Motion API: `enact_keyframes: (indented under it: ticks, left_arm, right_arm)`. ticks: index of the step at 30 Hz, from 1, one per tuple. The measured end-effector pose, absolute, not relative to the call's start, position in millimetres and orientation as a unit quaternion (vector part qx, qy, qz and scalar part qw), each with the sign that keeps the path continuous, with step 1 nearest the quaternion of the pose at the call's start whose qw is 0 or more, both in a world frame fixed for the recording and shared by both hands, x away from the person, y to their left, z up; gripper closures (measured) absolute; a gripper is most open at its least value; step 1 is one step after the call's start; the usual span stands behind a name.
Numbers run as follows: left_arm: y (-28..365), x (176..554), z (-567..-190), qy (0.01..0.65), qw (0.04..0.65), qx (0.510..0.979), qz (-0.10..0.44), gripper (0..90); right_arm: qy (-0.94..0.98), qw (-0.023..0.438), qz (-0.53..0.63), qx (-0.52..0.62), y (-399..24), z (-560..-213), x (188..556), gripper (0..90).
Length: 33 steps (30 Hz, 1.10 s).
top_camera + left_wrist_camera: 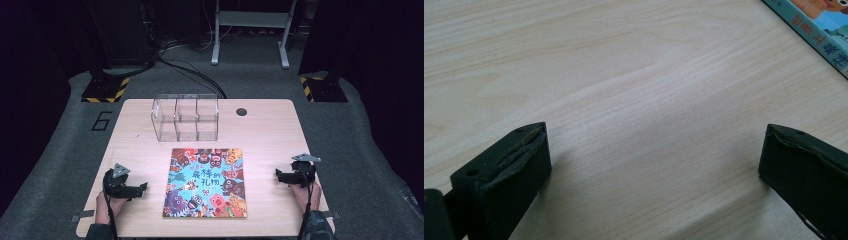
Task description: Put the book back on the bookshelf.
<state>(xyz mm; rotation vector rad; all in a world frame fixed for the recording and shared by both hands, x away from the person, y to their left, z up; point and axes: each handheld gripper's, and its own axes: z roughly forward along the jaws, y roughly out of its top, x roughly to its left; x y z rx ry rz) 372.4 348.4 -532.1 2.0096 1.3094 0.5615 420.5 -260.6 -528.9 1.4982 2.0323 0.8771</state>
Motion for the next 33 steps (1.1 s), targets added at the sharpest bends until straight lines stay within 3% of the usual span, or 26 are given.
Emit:
enact_keyframes:
  ticks: [12,33]
  left_arm:
    - [350.1,369.9,-530.0,0.512,0.352,0.758,0.2,0.1]
    - [312.9,376.6,-515.2,0.489,0.367,0.77,0.181,0.3]
  right_arm:
    - [0.748,0.227,0.314,0.539,-259.9,-528.1,421.2,1.7]
    - [0.757,0.216,0.327,0.523,-257.6,-527.0,420.5,3.1]
